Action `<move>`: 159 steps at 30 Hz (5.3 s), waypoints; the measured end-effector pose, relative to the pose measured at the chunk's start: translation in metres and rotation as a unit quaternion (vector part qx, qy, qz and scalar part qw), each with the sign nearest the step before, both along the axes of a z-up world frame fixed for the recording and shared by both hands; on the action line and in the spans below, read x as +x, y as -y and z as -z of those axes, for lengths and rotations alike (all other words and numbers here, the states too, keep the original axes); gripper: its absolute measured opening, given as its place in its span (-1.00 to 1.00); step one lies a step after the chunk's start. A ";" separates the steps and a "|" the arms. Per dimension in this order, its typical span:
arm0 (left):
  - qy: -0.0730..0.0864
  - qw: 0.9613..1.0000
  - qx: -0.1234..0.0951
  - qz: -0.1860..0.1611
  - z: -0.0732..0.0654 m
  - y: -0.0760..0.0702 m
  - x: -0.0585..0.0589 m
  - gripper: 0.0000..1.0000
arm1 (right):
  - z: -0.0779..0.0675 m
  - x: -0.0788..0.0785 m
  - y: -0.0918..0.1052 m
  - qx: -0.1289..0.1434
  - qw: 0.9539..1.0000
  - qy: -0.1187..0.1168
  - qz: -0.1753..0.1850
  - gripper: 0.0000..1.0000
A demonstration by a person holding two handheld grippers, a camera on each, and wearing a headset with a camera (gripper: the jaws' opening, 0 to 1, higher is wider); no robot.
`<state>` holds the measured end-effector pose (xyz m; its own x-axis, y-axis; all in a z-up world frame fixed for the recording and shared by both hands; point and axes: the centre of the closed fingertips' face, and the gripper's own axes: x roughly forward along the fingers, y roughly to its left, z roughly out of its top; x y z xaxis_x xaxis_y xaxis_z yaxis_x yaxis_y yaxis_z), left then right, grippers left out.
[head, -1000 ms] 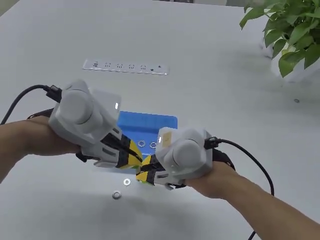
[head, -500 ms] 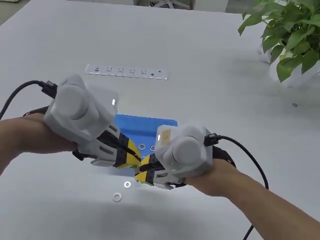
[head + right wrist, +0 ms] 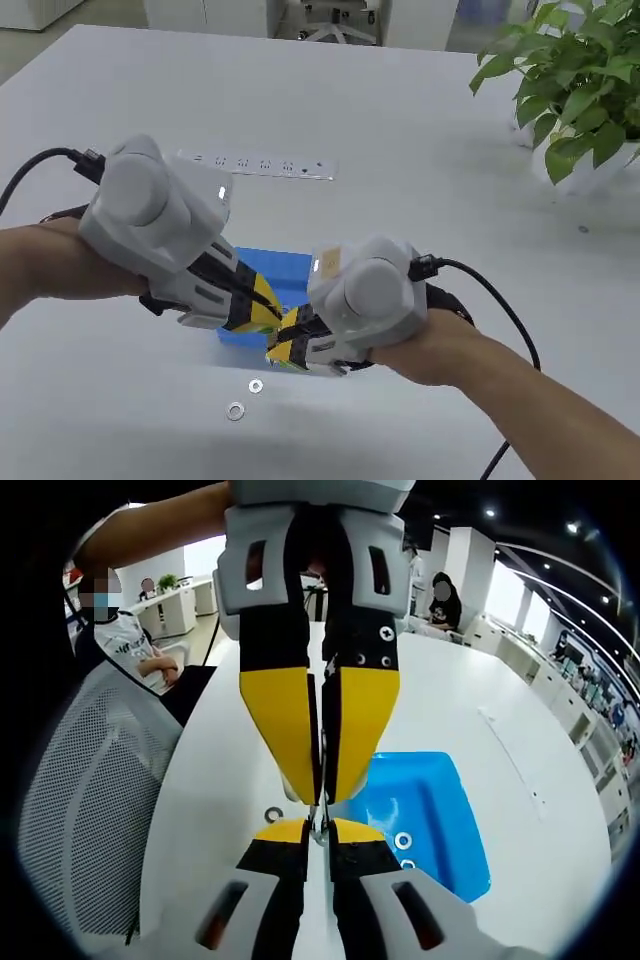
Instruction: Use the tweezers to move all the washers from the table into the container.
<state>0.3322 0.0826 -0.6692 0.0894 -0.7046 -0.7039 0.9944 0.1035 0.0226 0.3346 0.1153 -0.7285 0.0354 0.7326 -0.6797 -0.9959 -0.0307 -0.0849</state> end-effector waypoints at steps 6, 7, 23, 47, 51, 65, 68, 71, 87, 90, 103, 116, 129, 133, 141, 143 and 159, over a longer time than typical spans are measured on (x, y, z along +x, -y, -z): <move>0.007 1.000 -0.006 -0.003 -0.011 0.001 0.007 -0.88 | -0.011 0.007 -0.002 0.002 1.000 0.008 -0.002 -0.83; 0.008 1.000 -0.006 -0.003 -0.012 0.001 0.008 -0.88 | -0.012 0.008 -0.002 0.002 1.000 0.009 -0.003 -0.83; 0.024 1.000 -0.006 0.006 -0.025 0.006 0.030 -0.88 | -0.026 0.032 0.002 0.010 1.000 0.024 0.009 -0.83; 0.013 1.000 0.003 0.015 0.002 0.006 0.057 -0.88 | 0.000 0.060 0.012 -0.007 0.999 0.026 0.019 -0.83; 0.009 1.000 0.003 0.015 0.008 0.006 0.060 -0.88 | 0.007 0.063 0.012 -0.010 1.000 0.020 0.018 -0.83; -0.006 1.000 0.007 0.015 0.028 0.005 0.069 -0.88 | 0.027 0.070 0.011 -0.015 1.000 0.001 0.016 -0.82; -0.009 1.000 0.008 0.015 0.031 0.005 0.070 -0.88 | 0.030 0.071 0.011 -0.015 1.000 -0.003 0.016 -0.82; -0.010 1.000 0.009 0.015 0.034 0.004 0.071 -0.88 | 0.033 0.072 0.011 -0.017 1.000 -0.006 0.015 -0.82; -0.019 1.000 0.015 0.020 0.045 0.006 0.073 -0.88 | 0.046 0.072 0.011 -0.023 1.000 -0.017 0.014 -0.82; -0.019 1.000 0.015 0.019 0.046 0.006 0.073 -0.88 | 0.046 0.073 0.011 -0.022 0.999 -0.019 0.014 -0.82; -0.017 1.000 0.011 0.015 0.046 0.007 0.077 -0.88 | 0.046 0.075 0.011 -0.022 0.999 -0.022 0.016 -0.80; -0.015 1.000 0.014 0.019 0.043 0.005 0.074 -0.87 | 0.044 0.074 0.011 -0.024 0.999 -0.016 0.014 -0.79; 0.002 1.000 0.017 0.019 0.025 0.004 0.072 -0.87 | 0.025 0.073 0.010 -0.015 1.000 -0.001 0.018 -0.79; 0.005 1.000 0.018 0.020 0.019 0.004 0.070 -0.87 | 0.018 0.071 0.009 -0.011 1.000 0.003 0.019 -0.79; 0.016 0.999 0.020 0.020 0.004 0.004 0.063 -0.88 | 0.003 0.066 0.009 -0.002 1.000 0.008 0.023 -0.78; 0.018 0.999 0.021 0.020 0.001 0.004 0.061 -0.88 | -0.001 0.063 0.009 0.000 1.000 0.011 0.024 -0.78; 0.030 0.999 0.023 0.015 -0.020 -0.002 0.040 -0.88 | -0.022 0.045 0.003 0.007 1.000 0.024 0.019 -0.79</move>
<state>0.3727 0.0844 -0.6490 0.1117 -0.6747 -0.7296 0.9937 0.0707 0.0868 0.3791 0.1122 -0.7065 0.0958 0.7396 -0.6662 -0.9912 0.0095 -0.1321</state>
